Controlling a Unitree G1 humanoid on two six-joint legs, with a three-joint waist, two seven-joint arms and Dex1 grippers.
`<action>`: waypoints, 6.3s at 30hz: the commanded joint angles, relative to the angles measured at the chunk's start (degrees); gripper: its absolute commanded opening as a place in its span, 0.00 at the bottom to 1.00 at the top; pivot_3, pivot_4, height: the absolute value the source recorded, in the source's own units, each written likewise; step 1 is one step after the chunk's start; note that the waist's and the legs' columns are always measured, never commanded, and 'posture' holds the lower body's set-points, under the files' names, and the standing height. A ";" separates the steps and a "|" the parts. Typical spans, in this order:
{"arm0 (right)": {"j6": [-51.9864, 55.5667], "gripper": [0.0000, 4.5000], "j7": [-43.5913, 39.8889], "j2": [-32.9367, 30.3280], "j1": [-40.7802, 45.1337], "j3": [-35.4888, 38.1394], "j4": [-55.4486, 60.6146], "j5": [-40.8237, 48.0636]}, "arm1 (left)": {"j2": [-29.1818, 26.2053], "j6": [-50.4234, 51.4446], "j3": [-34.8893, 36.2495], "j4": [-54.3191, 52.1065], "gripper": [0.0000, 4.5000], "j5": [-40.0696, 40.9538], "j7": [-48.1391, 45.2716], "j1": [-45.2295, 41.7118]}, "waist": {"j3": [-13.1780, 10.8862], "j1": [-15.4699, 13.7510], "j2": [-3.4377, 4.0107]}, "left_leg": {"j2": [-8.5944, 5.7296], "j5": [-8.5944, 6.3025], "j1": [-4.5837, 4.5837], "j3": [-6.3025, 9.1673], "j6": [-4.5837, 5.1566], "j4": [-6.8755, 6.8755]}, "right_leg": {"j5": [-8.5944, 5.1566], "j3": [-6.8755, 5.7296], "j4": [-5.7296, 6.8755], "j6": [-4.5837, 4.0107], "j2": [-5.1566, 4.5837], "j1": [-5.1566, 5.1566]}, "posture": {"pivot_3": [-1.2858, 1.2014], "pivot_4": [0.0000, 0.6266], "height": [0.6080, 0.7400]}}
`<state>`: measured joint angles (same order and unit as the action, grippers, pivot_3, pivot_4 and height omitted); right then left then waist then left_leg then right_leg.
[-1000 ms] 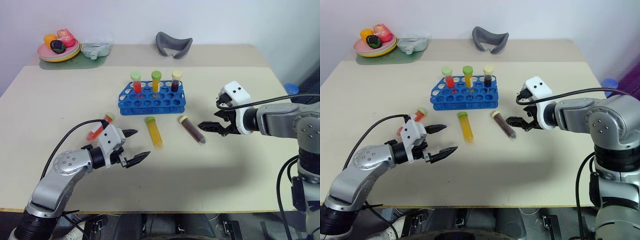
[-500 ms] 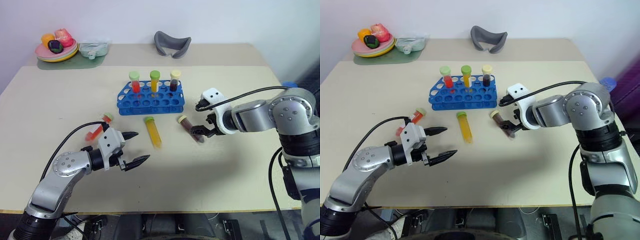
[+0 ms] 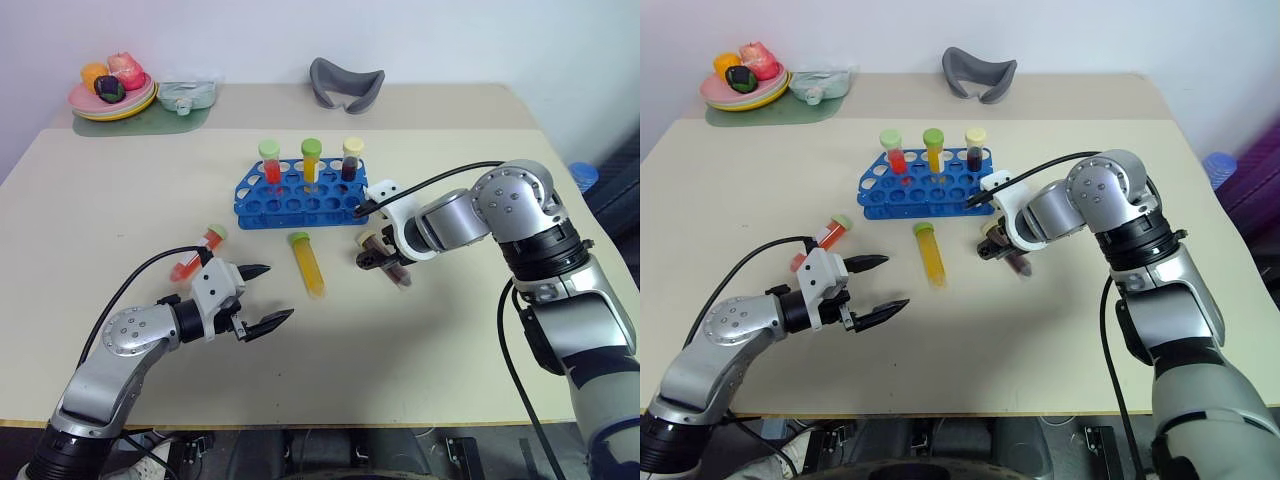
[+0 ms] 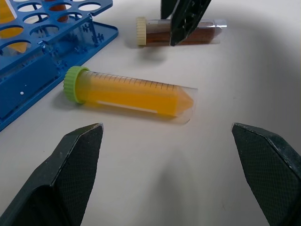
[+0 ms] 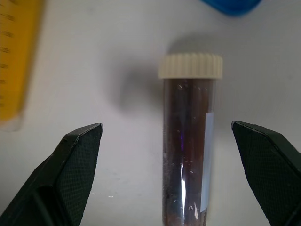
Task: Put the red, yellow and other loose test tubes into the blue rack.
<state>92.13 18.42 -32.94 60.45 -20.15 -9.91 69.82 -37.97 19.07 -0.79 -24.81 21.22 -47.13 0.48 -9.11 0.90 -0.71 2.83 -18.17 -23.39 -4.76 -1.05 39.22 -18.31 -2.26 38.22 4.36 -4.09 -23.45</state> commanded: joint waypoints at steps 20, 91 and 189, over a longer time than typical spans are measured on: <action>0.37 0.69 -8.50 1.88 0.12 -4.23 -0.03 -11.12 | -0.25 -1.43 1.08 -2.07 1.00 0.17 -0.21 0.52 | 0.01 0.08 0.00 | 0.00 -0.05 0.01 0.01 0.09 0.00 | 0.00 0.00 0.00 0.00 0.00 0.01 | 0.52 0.24 0.96; -107.42 0.19 -34.11 32.38 -23.41 20.62 -18.69 -58.12 | 8.96 3.14 9.91 -3.72 1.00 6.78 13.61 -4.46 | 0.01 0.25 0.02 | 0.00 0.12 0.11 0.04 -0.22 0.03 | 0.03 -0.02 0.10 0.06 0.12 0.08 | 0.52 0.24 0.96; 0.37 0.96 40.92 38.57 -1.09 19.19 -10.00 -4.83 | -1.60 -3.76 16.91 4.56 1.00 5.46 -0.95 9.08 | 0.05 1.74 0.03 | 0.00 0.08 0.05 0.00 -0.15 -0.04 | 0.04 0.01 0.18 0.01 0.02 -0.06 | 0.52 0.24 0.96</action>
<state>92.14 57.74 5.35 58.80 -1.83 -19.36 65.92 -39.79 16.67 15.05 -20.23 26.72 -47.93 9.58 -9.06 2.64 -0.68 2.82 -18.09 -23.35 -4.75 -1.20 39.18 -18.27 -2.25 38.41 4.37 -4.08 -23.51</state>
